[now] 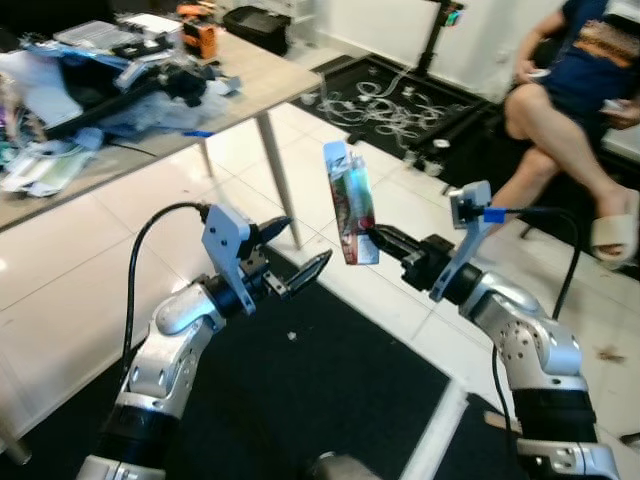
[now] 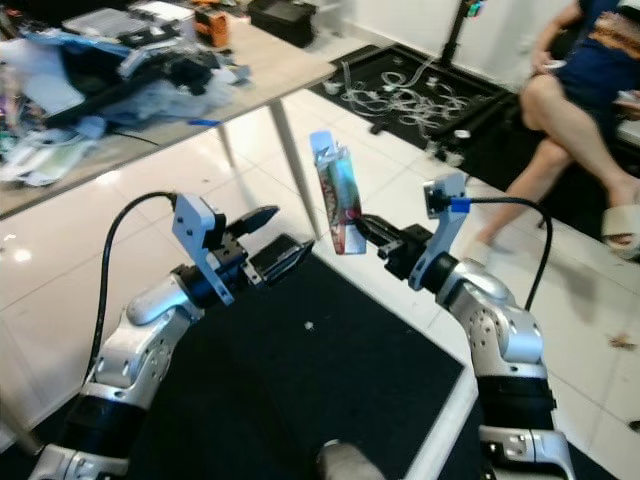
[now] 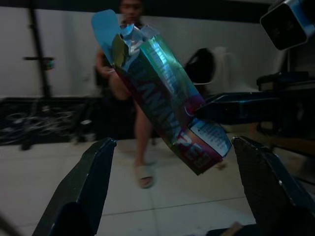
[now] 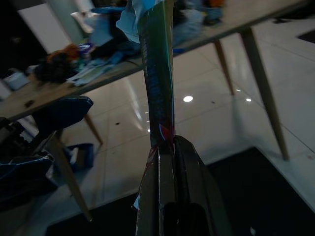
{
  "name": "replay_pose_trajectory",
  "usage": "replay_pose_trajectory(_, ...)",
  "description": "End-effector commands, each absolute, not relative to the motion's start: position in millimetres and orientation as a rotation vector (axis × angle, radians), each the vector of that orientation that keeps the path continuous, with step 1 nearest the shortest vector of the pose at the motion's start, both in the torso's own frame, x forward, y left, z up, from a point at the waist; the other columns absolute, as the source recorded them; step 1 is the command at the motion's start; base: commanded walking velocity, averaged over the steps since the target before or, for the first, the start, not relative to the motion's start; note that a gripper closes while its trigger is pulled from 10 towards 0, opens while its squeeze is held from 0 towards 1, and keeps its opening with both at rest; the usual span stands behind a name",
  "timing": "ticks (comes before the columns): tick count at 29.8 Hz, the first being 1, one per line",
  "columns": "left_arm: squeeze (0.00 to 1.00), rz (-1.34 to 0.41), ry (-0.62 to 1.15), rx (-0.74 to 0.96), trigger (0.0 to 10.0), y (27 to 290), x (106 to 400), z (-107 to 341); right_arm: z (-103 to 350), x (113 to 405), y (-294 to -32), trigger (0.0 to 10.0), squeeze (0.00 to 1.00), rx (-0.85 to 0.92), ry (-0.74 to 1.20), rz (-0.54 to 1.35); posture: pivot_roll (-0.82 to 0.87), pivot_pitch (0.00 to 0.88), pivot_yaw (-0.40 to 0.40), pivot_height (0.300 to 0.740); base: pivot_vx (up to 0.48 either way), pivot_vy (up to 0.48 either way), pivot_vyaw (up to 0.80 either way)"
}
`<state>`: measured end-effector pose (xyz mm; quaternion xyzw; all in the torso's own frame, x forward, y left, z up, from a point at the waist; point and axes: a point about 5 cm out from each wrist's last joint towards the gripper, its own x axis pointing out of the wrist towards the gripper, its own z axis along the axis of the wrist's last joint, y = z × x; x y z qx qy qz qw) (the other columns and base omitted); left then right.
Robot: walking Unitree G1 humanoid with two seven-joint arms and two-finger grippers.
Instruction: Picking trash to rubbish bin
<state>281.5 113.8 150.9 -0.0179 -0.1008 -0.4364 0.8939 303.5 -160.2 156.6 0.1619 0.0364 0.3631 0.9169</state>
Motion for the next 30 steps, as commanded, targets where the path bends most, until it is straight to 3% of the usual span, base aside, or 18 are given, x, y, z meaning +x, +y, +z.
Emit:
replay_pose_trajectory(1,0.00,-0.908,-0.190,-0.035,10.0,112.8,280.1,144.7,153.1,302.8,-158.7,10.0,0.00,0.331,0.088,0.754,-0.04,0.000,-0.047,0.740,0.000,0.000,-0.79)
replay_pose_trajectory(30,0.00,-0.930,-0.204,-0.051,10.0,115.9,277.2,144.2,153.9,300.7,-156.3,10.0,0.00,0.292,0.089,0.773,-0.04,0.000,-0.044,0.740,0.000,0.000,-0.79)
